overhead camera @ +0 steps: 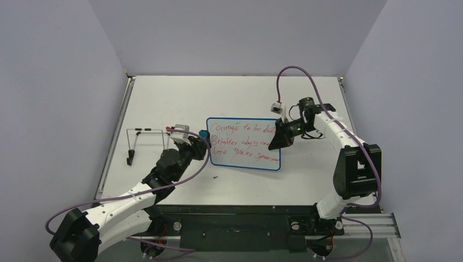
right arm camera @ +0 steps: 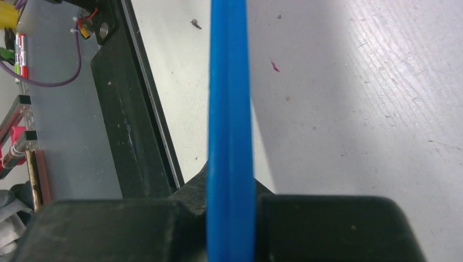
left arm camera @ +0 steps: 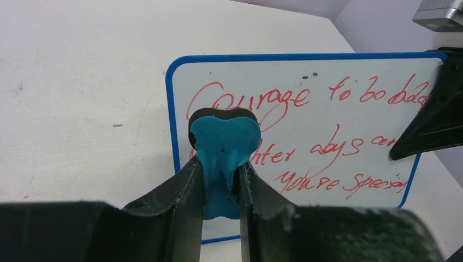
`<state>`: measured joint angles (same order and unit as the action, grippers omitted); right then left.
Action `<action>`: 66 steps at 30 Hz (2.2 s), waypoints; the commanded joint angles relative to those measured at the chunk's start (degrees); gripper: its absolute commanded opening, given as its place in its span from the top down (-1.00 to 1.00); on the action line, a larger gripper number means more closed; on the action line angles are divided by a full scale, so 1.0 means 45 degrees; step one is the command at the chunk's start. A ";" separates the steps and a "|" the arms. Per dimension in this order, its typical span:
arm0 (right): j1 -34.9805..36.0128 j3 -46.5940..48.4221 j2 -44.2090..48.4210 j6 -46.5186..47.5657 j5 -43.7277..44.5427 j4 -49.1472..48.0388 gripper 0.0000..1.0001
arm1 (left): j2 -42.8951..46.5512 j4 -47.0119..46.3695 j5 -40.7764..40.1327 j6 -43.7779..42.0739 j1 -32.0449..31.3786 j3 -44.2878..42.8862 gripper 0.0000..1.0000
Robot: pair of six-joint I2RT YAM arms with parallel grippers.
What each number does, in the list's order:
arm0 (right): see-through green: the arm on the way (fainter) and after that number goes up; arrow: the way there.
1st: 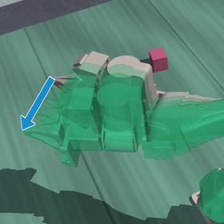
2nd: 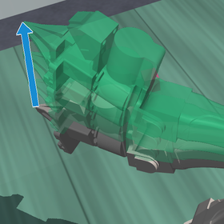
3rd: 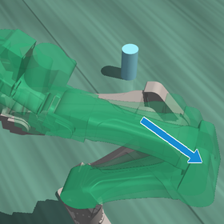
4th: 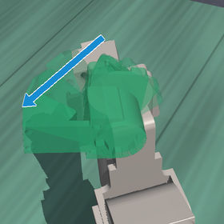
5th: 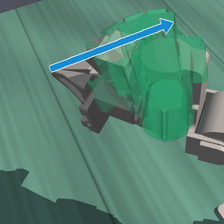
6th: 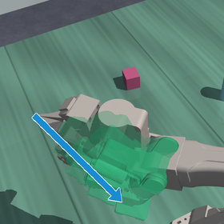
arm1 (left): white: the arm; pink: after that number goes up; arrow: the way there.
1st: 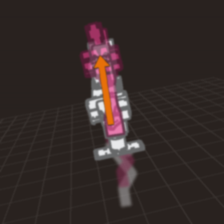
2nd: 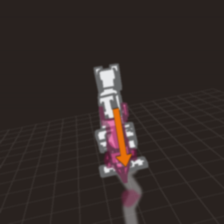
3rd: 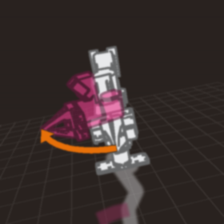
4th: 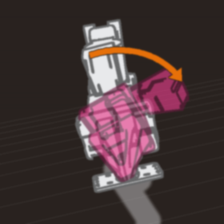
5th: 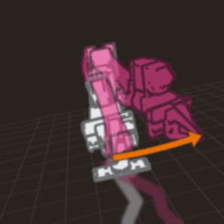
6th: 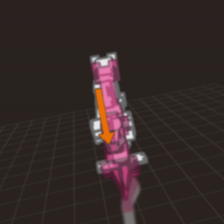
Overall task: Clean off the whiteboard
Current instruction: Erase the whiteboard at the whiteboard stand.
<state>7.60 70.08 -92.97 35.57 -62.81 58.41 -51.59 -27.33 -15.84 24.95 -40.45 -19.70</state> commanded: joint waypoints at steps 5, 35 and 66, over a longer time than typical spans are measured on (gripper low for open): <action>0.0722 -0.0405 0.1097 -0.4485 0.1949 -0.5830 1.00 | 0.0656 -0.0674 0.0034 -0.0436 0.0533 -0.0221 1.00; 0.0932 -0.1188 0.0993 -0.5774 0.0723 -0.7158 1.00 | -0.9233 -0.3671 0.4308 -0.1417 0.3613 -0.6079 1.00; 0.1708 -0.0728 0.0322 -0.5240 0.0787 -0.6256 1.00 | -0.9793 0.0013 0.4559 -0.3053 0.3543 -0.7697 1.00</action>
<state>12.93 65.19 -91.50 8.62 -56.93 29.21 -95.77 -30.50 5.76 13.04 -22.26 -51.00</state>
